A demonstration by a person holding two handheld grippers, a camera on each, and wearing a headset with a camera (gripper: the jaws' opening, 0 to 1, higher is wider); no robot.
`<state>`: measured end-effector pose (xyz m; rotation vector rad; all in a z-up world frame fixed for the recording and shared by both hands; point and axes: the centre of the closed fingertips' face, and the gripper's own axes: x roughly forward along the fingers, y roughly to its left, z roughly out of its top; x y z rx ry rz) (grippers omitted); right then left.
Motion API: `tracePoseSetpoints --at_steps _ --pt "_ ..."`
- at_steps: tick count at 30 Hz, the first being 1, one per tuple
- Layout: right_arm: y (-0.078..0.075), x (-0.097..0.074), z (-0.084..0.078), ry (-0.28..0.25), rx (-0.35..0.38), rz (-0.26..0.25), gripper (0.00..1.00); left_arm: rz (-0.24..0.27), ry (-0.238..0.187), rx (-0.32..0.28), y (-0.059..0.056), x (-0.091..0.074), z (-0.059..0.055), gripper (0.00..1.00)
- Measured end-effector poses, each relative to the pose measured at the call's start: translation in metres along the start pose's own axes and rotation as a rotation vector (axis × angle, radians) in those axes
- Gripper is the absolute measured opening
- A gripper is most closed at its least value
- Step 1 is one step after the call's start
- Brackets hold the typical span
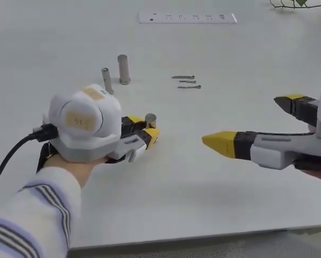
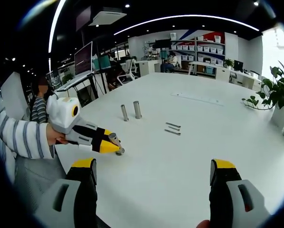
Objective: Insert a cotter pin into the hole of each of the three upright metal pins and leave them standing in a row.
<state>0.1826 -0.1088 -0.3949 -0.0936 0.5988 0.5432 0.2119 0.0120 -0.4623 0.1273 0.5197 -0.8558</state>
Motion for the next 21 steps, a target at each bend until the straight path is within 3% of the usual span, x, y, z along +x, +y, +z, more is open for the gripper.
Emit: tracePoseSetpoints --at_steps 6,14,21 --pt "0.0 -0.001 0.001 -0.002 -0.004 -0.001 0.99 -0.014 -0.014 -0.011 0.0 -0.012 0.01 0.13" --pt "0.0 -0.003 0.003 -0.004 -0.014 -0.001 0.99 -0.061 -0.063 -0.033 0.003 -0.041 0.022 0.36" --pt "0.001 -0.005 0.0 0.005 -0.016 -0.002 0.99 -0.069 -0.105 -0.032 0.006 -0.074 0.027 0.56"
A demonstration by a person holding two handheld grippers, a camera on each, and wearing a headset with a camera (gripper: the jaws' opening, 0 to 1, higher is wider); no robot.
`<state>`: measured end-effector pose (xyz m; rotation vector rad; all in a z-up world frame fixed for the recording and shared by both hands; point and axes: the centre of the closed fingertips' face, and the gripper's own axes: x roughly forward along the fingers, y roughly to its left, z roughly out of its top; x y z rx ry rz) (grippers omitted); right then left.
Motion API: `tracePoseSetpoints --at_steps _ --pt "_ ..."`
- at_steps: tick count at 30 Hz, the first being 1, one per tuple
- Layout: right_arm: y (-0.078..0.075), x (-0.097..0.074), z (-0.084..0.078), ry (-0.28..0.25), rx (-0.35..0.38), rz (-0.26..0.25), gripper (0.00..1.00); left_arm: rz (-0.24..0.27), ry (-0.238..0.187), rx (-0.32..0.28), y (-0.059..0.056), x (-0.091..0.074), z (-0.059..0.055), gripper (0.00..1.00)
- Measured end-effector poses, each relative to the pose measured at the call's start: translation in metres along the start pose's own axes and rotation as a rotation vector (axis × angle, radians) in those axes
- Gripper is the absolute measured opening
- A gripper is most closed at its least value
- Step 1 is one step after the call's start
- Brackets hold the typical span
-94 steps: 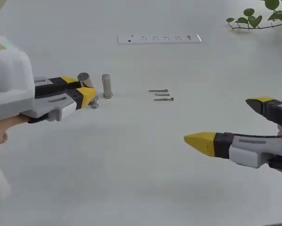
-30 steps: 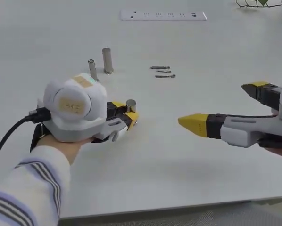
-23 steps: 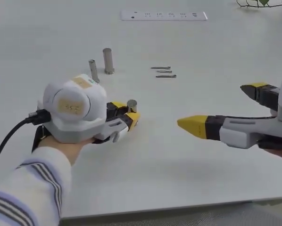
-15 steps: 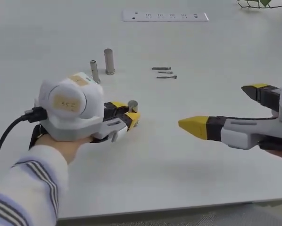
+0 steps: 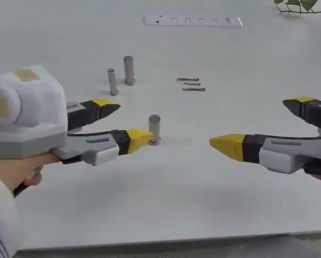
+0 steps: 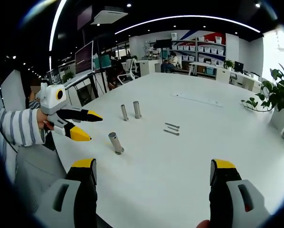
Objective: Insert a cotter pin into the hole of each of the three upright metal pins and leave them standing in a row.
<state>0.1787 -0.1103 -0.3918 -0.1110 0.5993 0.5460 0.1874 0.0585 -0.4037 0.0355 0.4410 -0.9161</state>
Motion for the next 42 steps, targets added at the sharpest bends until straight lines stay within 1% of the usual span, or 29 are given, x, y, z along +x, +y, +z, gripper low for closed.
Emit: tracePoseSetpoints --at_steps 2,3,4,6,8,11,14,15,16,17,18,23,26,27,29,30,31,34,38,40,42 --pt "0.001 0.0 -0.001 0.005 -0.007 0.002 0.99 0.003 -0.005 -0.001 0.0 -0.003 0.001 0.66" --pt "0.001 0.0 -0.002 0.007 -0.013 0.0 0.99 0.012 -0.006 -0.011 0.002 -0.006 0.001 0.72" --pt "0.002 0.0 -0.002 0.008 -0.015 0.001 0.99 0.023 -0.015 -0.016 0.004 -0.008 0.0 0.78" --pt "0.003 0.0 -0.003 0.011 -0.014 0.005 0.99 0.038 -0.034 -0.033 0.008 -0.01 -0.001 0.87" --pt "0.003 0.001 -0.003 0.011 -0.015 0.008 0.99 0.028 -0.027 -0.057 0.007 -0.011 -0.004 0.9" --pt "0.003 0.003 -0.001 0.015 -0.022 0.015 0.99 0.034 -0.025 -0.058 0.005 -0.013 -0.007 0.99" --pt "-0.002 0.007 0.004 0.018 -0.036 0.017 0.99 0.039 -0.025 -0.07 0.004 -0.016 -0.009 0.99" --pt "-0.002 0.007 0.004 0.019 -0.036 0.016 0.99 0.052 -0.017 -0.067 0.004 -0.017 -0.011 0.99" --pt "-0.003 0.008 0.005 0.023 -0.039 0.015 0.99 0.064 0.009 -0.045 0.004 -0.018 -0.015 0.99" --pt "-0.003 0.009 0.005 0.026 -0.041 0.016 0.99 0.069 0.036 -0.004 0.004 -0.02 -0.019 0.99" --pt "-0.002 0.01 0.005 0.03 -0.046 0.02 0.99 0.077 0.044 0.007 0.003 -0.02 -0.021 0.99" --pt "-0.001 0.014 0.007 0.051 -0.073 0.039 0.99 0.086 0.04 -0.026 -0.003 -0.023 -0.027 0.99" --pt "-0.004 0.018 0.006 0.082 -0.118 0.058 0.99 0.096 0.038 -0.045 -0.005 -0.026 -0.029 0.99" --pt "-0.005 0.019 0.005 0.101 -0.137 0.064 0.99 0.099 0.036 -0.053 -0.005 -0.027 -0.03 0.99" --pt "-0.005 0.022 0.004 0.115 -0.164 0.079 0.98 0.114 0.025 -0.068 -0.004 -0.029 -0.03 0.99" --pt "-0.005 0.024 0.002 0.135 -0.204 0.1 0.96 0.12 0.021 -0.079 -0.003 -0.03 -0.031 0.99" --pt "-0.005 0.025 0.002 0.142 -0.227 0.113 0.93 0.123 0.02 -0.083 -0.002 -0.03 -0.031 0.99" --pt "-0.006 0.03 0.005 0.161 -0.262 0.123 0.92 0.129 0.021 -0.089 -0.002 -0.032 -0.032 0.99" --pt "-0.007 0.037 0.011 0.191 -0.364 0.146 0.89 0.136 0.004 -0.092 -0.002 -0.034 -0.03 0.99" --pt "-0.008 0.041 0.014 0.204 -0.38 0.176 0.84 0.142 0.004 -0.081 -0.001 -0.035 -0.028 0.99" --pt "-0.012 0.045 0.02 0.203 -0.411 0.18 0.8 0.143 0.006 -0.077 -0.001 -0.036 -0.027 0.96"
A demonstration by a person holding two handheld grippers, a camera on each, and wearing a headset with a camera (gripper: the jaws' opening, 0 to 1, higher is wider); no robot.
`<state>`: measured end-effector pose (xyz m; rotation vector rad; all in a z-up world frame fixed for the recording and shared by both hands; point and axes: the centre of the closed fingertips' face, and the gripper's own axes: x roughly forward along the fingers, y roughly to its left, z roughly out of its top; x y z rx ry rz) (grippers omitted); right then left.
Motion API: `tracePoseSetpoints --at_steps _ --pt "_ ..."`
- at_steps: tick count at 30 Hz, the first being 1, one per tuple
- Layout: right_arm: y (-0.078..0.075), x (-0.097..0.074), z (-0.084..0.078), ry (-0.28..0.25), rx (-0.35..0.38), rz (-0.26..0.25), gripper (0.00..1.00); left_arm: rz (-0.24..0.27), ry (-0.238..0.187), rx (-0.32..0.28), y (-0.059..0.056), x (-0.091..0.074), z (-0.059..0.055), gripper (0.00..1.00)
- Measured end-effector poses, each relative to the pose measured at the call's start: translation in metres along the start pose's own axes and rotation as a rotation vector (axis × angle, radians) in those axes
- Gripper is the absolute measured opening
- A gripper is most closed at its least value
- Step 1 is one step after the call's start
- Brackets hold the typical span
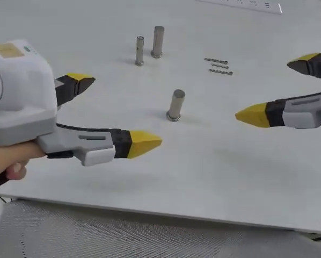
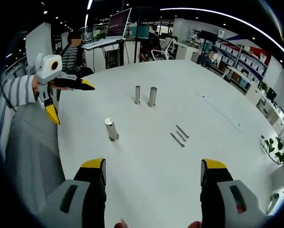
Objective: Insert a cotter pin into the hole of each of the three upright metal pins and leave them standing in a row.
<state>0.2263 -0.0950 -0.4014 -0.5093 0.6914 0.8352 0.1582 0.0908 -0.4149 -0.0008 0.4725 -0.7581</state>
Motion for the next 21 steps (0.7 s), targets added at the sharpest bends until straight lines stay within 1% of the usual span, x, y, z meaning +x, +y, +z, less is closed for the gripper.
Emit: tracePoseSetpoints --at_steps 3,5,6,8,9,10,11,13,15,17,19,21 --pt "-0.01 0.005 0.002 0.029 -0.054 0.007 0.76 0.003 -0.004 0.003 0.001 -0.001 0.002 0.95" --pt "-0.013 0.01 0.002 0.061 -0.09 0.03 0.73 0.005 -0.004 0.003 0.002 -0.002 0.002 0.95" --pt "-0.019 0.014 0.001 0.085 -0.122 0.042 0.72 0.012 -0.001 0.006 0.003 -0.003 0.002 0.95" --pt "-0.027 0.019 -0.001 0.114 -0.182 0.02 0.66 0.019 0.005 0.009 0.006 -0.005 0.001 0.95" --pt "-0.032 0.023 -0.002 0.13 -0.231 0.009 0.63 0.023 0.008 0.007 0.008 -0.006 0.0 0.95" --pt "-0.033 0.025 -0.002 0.137 -0.257 0.019 0.6 0.026 0.009 0.006 0.009 -0.007 0.0 0.95" --pt "-0.032 0.029 -0.002 0.141 -0.255 0.036 0.6 0.03 0.008 0.007 0.011 -0.008 0.0 0.95" --pt "-0.033 0.035 -0.002 0.152 -0.249 0.042 0.6 0.036 0.006 0.007 0.012 -0.009 0.001 0.95" --pt "-0.04 0.044 0.001 0.157 -0.283 0.066 0.59 0.039 0.006 0.004 0.013 -0.01 0.0 0.95" --pt "-0.041 0.05 0.002 0.17 -0.308 0.082 0.58 0.043 0.008 -0.001 0.015 -0.01 -0.001 0.94" --pt "-0.042 0.058 0.003 0.179 -0.334 0.1 0.56 0.044 0.008 -0.004 0.015 -0.01 -0.002 0.94" --pt "-0.045 0.063 0.001 0.199 -0.33 0.115 0.51 0.04 0.009 -0.003 0.014 -0.009 -0.003 0.93"
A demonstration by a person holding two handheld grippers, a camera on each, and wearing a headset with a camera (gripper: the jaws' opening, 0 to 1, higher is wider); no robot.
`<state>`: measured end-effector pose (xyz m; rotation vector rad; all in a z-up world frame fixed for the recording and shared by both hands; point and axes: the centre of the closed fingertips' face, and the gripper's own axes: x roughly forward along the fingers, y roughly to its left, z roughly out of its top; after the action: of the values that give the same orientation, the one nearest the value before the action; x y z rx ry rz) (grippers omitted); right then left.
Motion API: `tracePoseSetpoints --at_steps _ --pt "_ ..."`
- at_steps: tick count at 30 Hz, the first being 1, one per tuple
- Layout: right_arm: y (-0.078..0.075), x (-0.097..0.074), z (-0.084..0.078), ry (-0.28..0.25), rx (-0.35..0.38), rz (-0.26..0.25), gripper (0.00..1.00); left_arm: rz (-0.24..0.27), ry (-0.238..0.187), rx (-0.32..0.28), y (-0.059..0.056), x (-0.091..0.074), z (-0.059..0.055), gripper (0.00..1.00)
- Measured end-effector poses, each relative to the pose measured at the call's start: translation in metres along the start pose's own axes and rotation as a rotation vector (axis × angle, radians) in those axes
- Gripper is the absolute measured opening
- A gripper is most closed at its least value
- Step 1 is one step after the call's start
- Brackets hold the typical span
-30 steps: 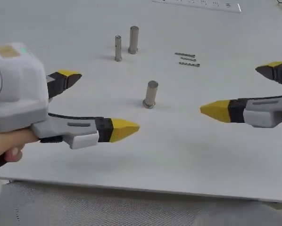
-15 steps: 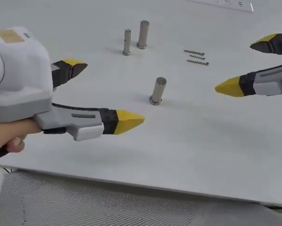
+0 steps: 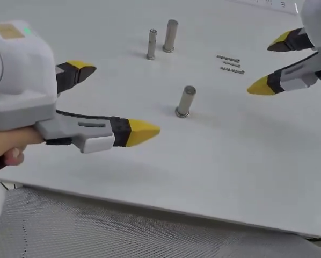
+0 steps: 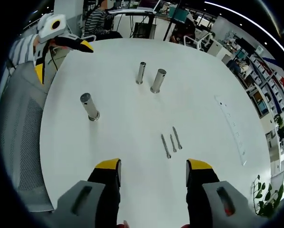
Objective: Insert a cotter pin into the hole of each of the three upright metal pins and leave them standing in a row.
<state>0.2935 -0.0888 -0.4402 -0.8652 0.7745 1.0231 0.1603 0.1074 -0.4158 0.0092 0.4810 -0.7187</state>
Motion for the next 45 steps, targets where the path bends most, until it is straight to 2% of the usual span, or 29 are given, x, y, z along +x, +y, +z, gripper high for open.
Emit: tracePoseSetpoints --at_steps 4,11,13,16,20,27,32,37,45 --pt "0.0 0.009 0.004 0.0 -0.017 0.054 0.46 -0.003 0.004 0.012 -0.001 0.0 0.0 0.93" --pt "0.0 0.025 -0.001 0.047 -0.052 0.115 0.35 -0.014 -0.006 0.004 -0.003 0.001 0.002 0.9" --pt "0.004 0.026 -0.002 0.057 -0.047 0.12 0.33 -0.013 -0.011 0.01 -0.006 0.001 0.004 0.89" --pt "0.002 0.03 -0.006 0.062 -0.059 0.125 0.28 -0.021 -0.014 0.008 -0.007 0.0 0.005 0.89" --pt "-0.008 0.037 -0.005 0.056 -0.051 0.131 0.13 -0.024 -0.014 0.012 -0.009 0.001 0.007 0.89" --pt "-0.012 0.048 -0.005 0.07 -0.029 0.152 0.18 -0.033 -0.01 0.007 -0.011 0.002 0.006 0.89" --pt "-0.008 0.05 -0.003 0.081 -0.04 0.169 0.15 -0.037 -0.008 0.002 -0.011 0.001 0.005 0.89" --pt "-0.009 0.052 -0.004 0.089 -0.057 0.172 0.14 -0.021 -0.018 -0.011 -0.002 -0.002 0.006 0.89" --pt "-0.007 0.056 -0.008 0.112 -0.039 0.188 0.14 -0.008 -0.009 -0.003 0.006 -0.004 0.004 0.89"
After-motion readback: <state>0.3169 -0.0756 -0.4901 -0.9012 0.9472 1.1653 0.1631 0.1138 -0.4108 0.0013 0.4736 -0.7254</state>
